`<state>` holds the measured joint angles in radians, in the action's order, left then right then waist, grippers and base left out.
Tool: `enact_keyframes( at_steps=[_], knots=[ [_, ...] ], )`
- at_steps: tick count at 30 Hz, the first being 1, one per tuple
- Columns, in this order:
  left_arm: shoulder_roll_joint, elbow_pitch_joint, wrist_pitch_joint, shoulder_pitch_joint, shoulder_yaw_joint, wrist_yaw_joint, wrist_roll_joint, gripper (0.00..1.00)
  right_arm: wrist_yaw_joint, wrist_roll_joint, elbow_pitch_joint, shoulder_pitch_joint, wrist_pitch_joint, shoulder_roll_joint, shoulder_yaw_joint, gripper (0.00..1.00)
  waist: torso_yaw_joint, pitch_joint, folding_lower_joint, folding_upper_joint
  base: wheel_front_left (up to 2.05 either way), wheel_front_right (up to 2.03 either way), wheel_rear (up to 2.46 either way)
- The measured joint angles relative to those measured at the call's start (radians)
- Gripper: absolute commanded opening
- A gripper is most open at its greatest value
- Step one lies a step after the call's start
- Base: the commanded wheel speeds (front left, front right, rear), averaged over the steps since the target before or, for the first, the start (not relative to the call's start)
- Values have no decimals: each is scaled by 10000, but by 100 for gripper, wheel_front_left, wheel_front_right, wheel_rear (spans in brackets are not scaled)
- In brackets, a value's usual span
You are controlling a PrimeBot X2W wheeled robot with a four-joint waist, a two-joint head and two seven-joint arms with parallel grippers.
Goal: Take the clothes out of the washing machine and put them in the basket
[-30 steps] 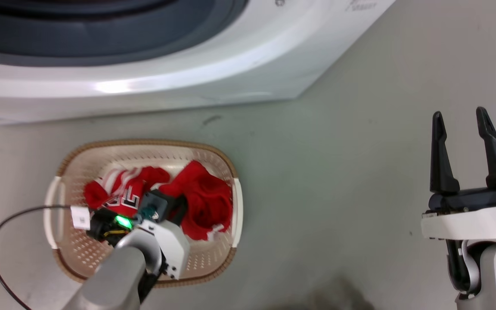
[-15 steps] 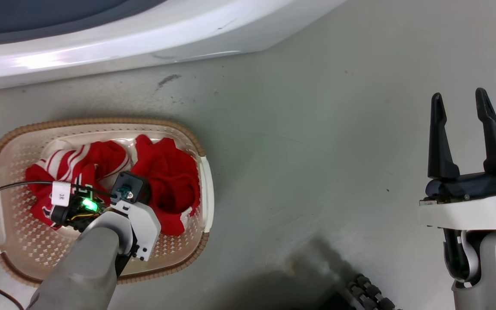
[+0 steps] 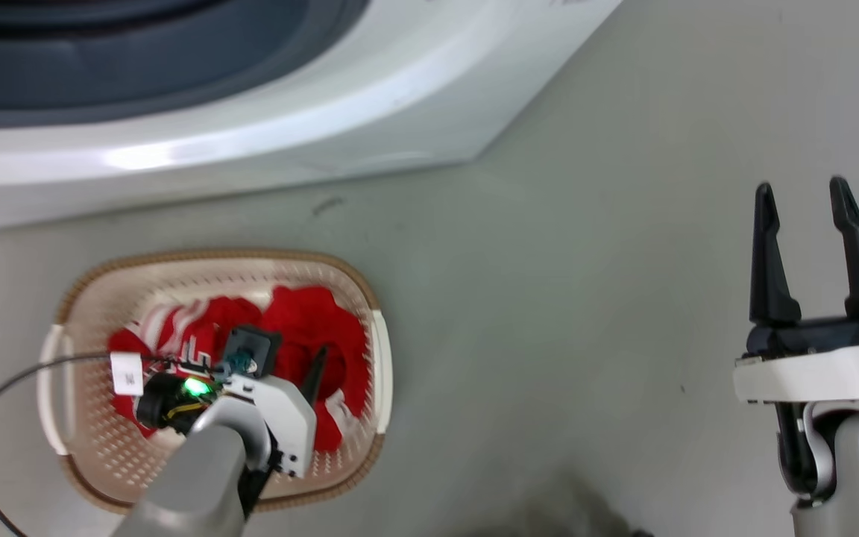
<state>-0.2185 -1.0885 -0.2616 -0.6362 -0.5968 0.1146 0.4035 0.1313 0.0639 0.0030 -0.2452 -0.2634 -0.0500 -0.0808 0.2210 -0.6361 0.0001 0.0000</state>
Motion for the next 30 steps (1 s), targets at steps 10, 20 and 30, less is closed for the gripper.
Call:
enact_keyframes(
  at_steps=[10,20,30],
  knots=[
    [-138,3404,-13,1809,1118,81,-217,100,0,-451,387,838,0,0,-495,100,-787,2426,-3,0,0,0,0],
    [-437,6249,-13,2787,2564,132,-464,100,0,-453,698,1557,0,0,-658,100,-1869,4631,-4,0,0,0,0],
    [-27,8899,-15,5141,4692,-688,-1315,100,0,-288,604,2496,0,-2,-577,100,-2561,6107,-4,0,0,0,0]
  ],
)
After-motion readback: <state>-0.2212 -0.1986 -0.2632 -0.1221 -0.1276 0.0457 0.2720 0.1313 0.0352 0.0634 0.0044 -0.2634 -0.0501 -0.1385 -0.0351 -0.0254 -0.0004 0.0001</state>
